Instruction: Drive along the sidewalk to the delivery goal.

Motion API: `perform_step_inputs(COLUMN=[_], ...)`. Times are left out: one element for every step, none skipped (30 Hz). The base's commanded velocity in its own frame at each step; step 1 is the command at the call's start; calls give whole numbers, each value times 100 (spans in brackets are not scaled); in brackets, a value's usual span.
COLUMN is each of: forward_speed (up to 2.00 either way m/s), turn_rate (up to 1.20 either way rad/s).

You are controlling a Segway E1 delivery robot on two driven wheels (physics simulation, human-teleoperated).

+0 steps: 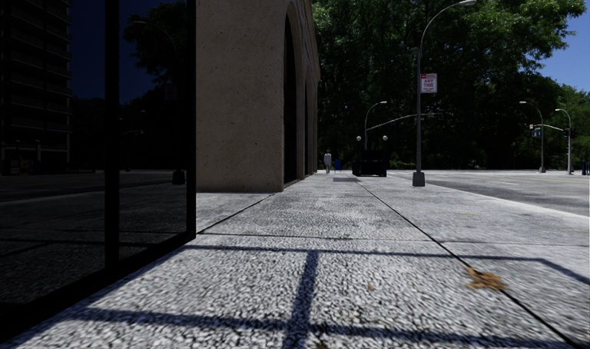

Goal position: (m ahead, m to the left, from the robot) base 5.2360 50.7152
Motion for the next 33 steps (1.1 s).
perform_step_inputs(forward_speed=[200,200,200,200,200,200,200,200,200,200,200,200,200,200,200,200,200,200,200,200,200,200,200,200,200,200,200,200,200,200,200,200,200], turn_rate=[0,0,0,0,0,0,0,0,0,0,0,0,0,0,0,0,-8,-28,-28,-36,-38,-38,-38,-38,-38,-38,-38,-38,-38,-38,-38,0,0])
